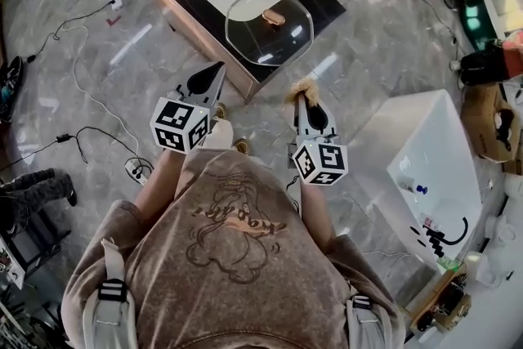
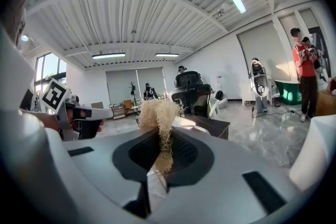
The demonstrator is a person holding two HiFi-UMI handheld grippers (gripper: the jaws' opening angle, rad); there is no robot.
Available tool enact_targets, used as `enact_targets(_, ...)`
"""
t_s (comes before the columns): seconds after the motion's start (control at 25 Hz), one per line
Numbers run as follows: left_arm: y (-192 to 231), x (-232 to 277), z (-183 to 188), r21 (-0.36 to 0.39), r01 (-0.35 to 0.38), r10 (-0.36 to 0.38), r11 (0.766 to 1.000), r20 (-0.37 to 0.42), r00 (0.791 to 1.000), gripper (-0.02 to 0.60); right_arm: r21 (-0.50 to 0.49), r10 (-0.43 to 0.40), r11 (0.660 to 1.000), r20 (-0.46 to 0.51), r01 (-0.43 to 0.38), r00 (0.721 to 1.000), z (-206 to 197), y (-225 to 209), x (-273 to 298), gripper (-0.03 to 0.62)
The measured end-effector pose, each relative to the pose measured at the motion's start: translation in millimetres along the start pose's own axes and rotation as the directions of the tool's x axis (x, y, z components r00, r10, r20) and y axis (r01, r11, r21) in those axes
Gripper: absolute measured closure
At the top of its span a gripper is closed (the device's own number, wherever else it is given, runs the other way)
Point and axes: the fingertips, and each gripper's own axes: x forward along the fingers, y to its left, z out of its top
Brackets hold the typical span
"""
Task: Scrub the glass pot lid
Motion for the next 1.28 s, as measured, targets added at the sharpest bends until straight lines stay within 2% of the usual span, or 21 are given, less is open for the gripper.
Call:
enact_targets(0.76,62,97,29,0.017,0.134,-0.133,0.991,-0.048,0.99,0.565,0.026,-0.077,0.997,-0.04,0.078,0.996,18,-18,99,0.548)
enact_targets(1.0,73,128,44,0.035,0.203,-0.201,0.979,-0.046,0.979,0.565,0.021,-0.116,0.993,-0.036,0.116,0.993,31,-22,124,0.548)
enact_targets(1.28,76,147,55,0.068,0.29,-0.286,0.955,-0.063,0.956,0.565,0.042,-0.207,0.977,-0.014,0.208,0.978,43,-34,129,0.548)
